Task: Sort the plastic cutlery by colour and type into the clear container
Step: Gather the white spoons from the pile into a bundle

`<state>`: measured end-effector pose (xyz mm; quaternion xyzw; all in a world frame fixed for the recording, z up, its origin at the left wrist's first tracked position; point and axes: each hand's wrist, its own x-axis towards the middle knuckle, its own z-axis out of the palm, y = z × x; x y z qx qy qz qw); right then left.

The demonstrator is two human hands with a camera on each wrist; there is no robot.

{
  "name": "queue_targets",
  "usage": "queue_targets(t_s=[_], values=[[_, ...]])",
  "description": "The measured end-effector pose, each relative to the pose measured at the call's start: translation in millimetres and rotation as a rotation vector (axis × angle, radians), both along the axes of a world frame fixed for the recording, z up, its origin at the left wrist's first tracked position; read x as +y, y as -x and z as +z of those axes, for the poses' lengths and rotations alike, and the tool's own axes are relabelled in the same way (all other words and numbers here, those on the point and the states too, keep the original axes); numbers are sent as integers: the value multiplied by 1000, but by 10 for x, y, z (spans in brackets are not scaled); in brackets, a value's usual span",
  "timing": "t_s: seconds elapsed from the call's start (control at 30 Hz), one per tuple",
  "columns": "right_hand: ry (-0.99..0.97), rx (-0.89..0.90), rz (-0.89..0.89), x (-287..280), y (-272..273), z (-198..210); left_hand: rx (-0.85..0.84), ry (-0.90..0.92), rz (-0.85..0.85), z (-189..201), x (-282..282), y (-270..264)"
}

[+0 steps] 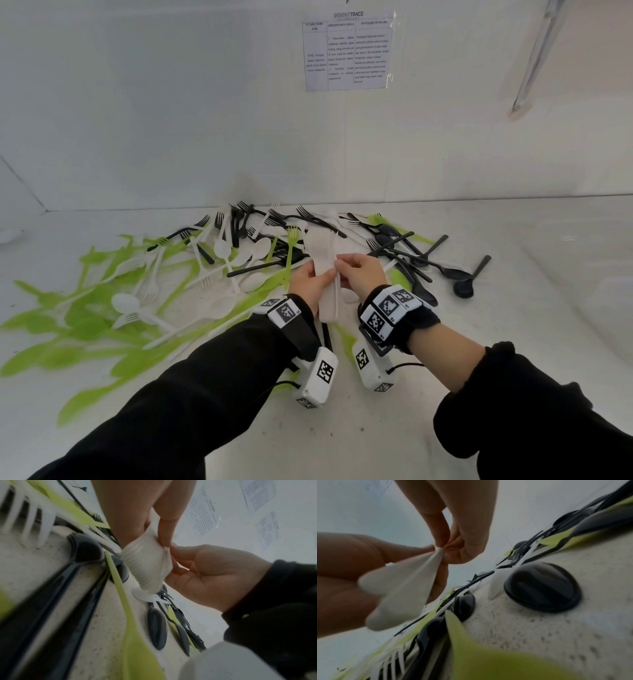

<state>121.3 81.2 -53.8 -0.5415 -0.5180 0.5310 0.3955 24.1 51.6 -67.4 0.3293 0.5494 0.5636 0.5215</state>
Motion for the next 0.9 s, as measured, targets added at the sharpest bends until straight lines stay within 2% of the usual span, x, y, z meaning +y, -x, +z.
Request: queue_targets(t_s=[0.27, 0.37, 0.43, 0.5, 0.63, 0.7, 0.8, 0.9], values=[[-33, -56, 52, 5, -99, 64, -53, 9, -48, 97, -84, -106], [-51, -104, 151, -15, -186, 89, -83, 39, -29, 92, -104, -155], [-65, -215, 243, 33, -272, 113, -99, 62, -36, 92, -115, -183], [-118, -410, 259, 151, -367, 125, -85, 87, -12, 88, -117, -189], [-165, -1157, 434, 308, -478, 39, -51, 116, 39, 78, -114, -177], [-130, -1352, 499, 344, -496, -6, -46, 120, 56, 82, -110, -181], [-152, -1365, 474, 374, -495, -28, -39, 119, 92, 109, -93, -203], [-227, -1211, 357, 397, -542, 42, -28, 116, 114, 117, -46, -233]])
